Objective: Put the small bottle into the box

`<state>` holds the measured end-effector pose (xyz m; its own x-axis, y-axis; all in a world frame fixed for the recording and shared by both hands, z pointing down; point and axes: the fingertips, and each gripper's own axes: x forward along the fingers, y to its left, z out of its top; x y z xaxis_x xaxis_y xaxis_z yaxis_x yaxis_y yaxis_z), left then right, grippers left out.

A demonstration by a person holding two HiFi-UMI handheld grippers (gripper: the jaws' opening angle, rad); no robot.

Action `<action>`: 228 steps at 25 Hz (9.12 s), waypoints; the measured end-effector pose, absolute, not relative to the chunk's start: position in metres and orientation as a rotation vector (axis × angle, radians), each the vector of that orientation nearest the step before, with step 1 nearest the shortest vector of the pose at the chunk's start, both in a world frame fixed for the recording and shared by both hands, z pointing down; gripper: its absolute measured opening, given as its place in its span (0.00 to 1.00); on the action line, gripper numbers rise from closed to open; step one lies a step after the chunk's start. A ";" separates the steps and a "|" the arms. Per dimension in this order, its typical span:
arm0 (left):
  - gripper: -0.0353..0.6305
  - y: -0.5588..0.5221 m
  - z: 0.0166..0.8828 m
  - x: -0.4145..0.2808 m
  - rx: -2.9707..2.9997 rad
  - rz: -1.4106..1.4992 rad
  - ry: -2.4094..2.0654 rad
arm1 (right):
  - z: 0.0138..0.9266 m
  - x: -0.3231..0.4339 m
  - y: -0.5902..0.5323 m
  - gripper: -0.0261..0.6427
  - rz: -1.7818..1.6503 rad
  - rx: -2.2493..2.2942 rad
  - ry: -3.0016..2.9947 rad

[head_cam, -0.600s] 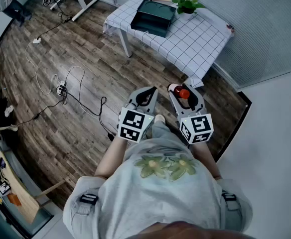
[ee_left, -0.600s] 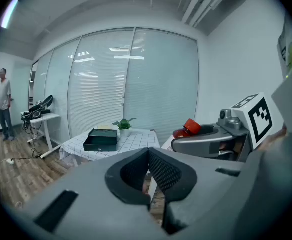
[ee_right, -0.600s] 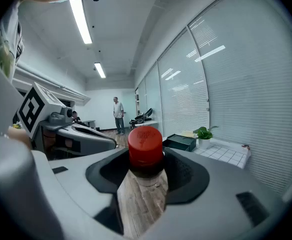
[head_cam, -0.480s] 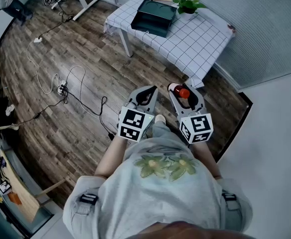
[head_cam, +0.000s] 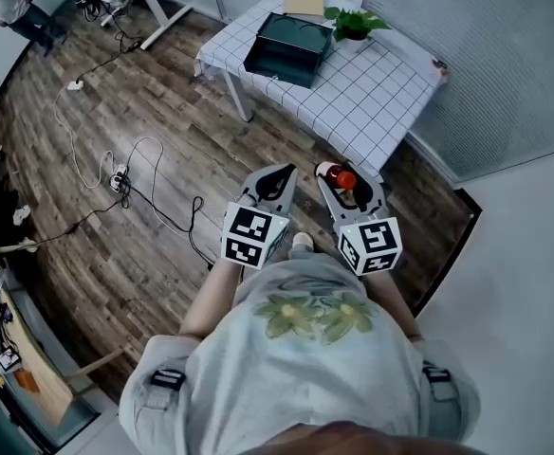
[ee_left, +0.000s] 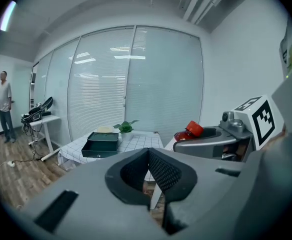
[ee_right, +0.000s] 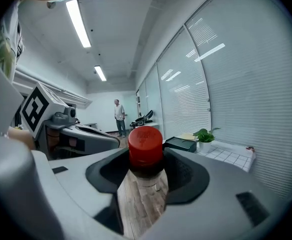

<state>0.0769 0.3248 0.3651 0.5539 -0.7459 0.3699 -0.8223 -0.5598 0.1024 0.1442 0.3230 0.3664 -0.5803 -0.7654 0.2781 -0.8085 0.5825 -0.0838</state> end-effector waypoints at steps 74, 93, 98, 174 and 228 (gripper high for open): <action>0.06 0.039 0.406 -0.007 2.380 0.320 -1.306 | 0.377 0.102 0.028 0.36 0.329 1.308 -2.535; 0.06 -0.041 0.421 -0.042 2.407 0.345 -1.262 | 0.397 0.080 -0.042 0.36 0.329 1.378 -2.478; 0.06 -0.042 0.430 -0.042 2.392 0.358 -1.248 | 0.404 0.081 -0.045 0.36 0.345 1.378 -2.462; 0.06 -0.137 0.483 -0.037 2.309 0.499 -1.110 | 0.506 0.079 -0.112 0.36 0.501 1.206 -2.290; 0.06 -0.135 0.491 -0.035 2.273 0.518 -1.138 | 0.558 0.075 -0.110 0.36 0.483 1.057 -2.248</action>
<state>-0.0354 -0.1347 0.4912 0.5693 -0.6089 0.5524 -0.8165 -0.4971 0.2936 0.0754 -0.1099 0.5579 -0.5016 -0.5652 0.6550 -0.7843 0.6166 -0.0686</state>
